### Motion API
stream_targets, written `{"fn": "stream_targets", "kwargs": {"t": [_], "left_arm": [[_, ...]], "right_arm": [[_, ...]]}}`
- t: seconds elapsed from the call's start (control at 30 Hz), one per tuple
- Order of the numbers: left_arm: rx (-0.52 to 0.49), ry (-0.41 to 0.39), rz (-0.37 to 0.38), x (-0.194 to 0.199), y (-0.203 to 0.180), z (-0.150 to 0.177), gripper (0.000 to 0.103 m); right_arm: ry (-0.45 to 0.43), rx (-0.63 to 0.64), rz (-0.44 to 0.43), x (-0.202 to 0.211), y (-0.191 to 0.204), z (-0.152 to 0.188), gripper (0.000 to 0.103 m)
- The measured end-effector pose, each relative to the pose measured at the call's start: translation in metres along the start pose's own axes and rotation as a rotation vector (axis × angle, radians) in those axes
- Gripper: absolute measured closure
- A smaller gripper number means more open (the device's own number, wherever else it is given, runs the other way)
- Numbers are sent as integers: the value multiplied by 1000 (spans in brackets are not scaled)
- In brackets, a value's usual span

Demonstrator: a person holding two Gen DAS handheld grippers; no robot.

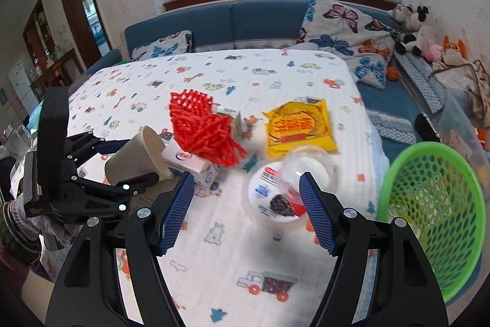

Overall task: Collect trash
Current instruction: 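Grasp the red mesh net with the right tool while the left tool grasps the white paper cup, then drop the red mesh net into the green basket with the right tool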

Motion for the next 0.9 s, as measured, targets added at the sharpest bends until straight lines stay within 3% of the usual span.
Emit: {"fn": "stream_targets", "kwargs": {"t": [0.13, 0.43, 0.7, 0.9], "left_arm": [[15, -19, -3, 9, 3, 4, 41], [45, -37, -8, 21, 16, 11, 43], [47, -49, -15, 34, 20, 14, 43], [57, -61, -19, 41, 19, 14, 43]], "right_arm": [[7, 22, -25, -12, 13, -5, 32], [10, 66, -68, -40, 40, -22, 32], [8, 101, -56, -62, 56, -35, 32], [17, 101, -63, -69, 60, -31, 47]]}}
Point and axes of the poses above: each gripper's, at about its wrist camera, not at the fingertips, and x roughly against the way its jaws point, y to its left, z to its underside, the point moved 6 cm from there along -x, roughly the way its jaws point, and after that the axes turned 10 degrees about z, right-handed, at the moved point
